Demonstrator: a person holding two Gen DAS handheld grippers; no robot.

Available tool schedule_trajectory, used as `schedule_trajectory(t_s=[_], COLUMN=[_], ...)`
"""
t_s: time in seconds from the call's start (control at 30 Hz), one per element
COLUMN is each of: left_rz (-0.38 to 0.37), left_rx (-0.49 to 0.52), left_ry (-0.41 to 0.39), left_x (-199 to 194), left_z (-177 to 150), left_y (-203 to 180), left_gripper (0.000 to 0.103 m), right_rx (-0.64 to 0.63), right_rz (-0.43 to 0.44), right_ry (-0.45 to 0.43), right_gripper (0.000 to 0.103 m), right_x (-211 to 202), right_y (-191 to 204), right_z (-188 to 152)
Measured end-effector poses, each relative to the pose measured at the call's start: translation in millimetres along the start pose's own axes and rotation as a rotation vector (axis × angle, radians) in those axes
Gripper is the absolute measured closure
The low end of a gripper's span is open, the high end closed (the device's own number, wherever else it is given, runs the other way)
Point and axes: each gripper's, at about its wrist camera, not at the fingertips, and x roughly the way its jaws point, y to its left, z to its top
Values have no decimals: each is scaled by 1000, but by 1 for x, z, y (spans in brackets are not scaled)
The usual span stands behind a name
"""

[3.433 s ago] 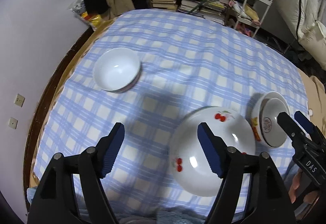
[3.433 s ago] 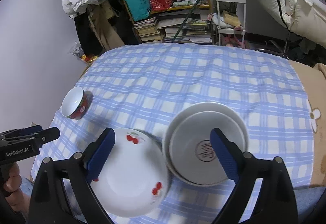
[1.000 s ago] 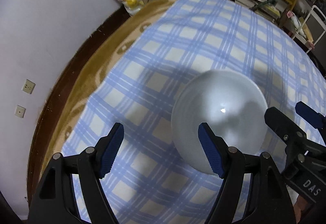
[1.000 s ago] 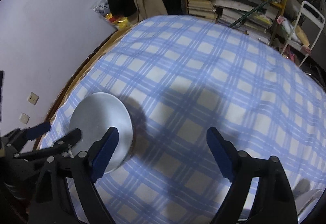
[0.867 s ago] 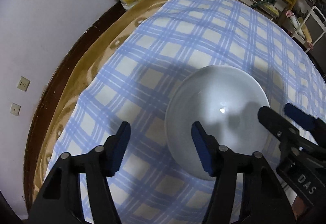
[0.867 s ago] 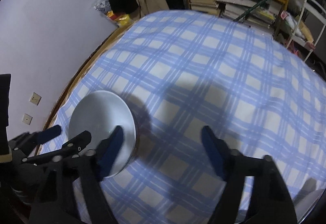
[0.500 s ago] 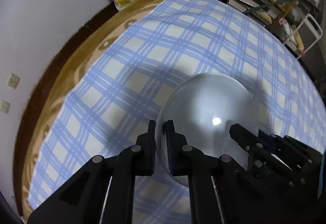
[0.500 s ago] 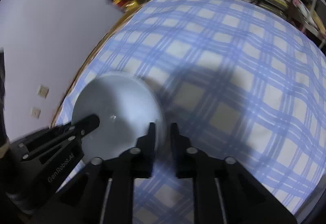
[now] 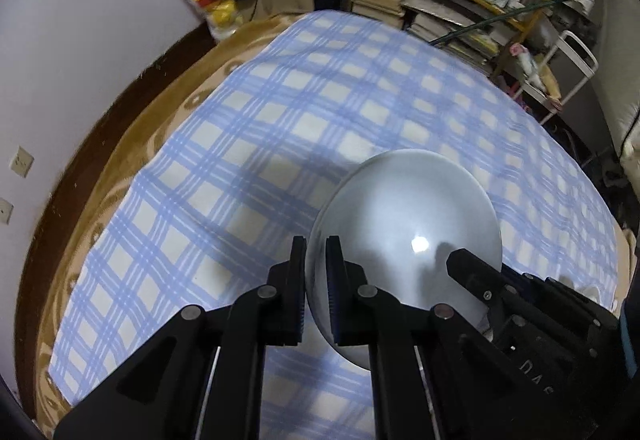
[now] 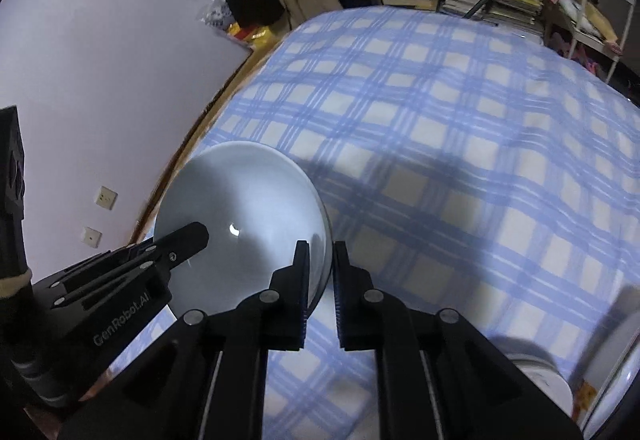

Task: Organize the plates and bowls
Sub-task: 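Carry the white bowl with the right gripper over the nested bowls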

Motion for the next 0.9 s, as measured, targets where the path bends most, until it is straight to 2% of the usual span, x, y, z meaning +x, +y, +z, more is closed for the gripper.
schedule_trajectory(t_s=[0.5,0.9], left_rz=[-13,-67], left_rx=[101,171], left_ry=[-84,-92], left_x=[-75,-94], left_z=[-36,-71], left_y=[-76,-141], left_gripper=[94,94], right_rx=[64,107], right_rz=[-13,-62], right_ry=[-113,-181], right_gripper=[91,91], right_x=[-92,-149], right_y=[-41,-91], right_z=[-37,-74])
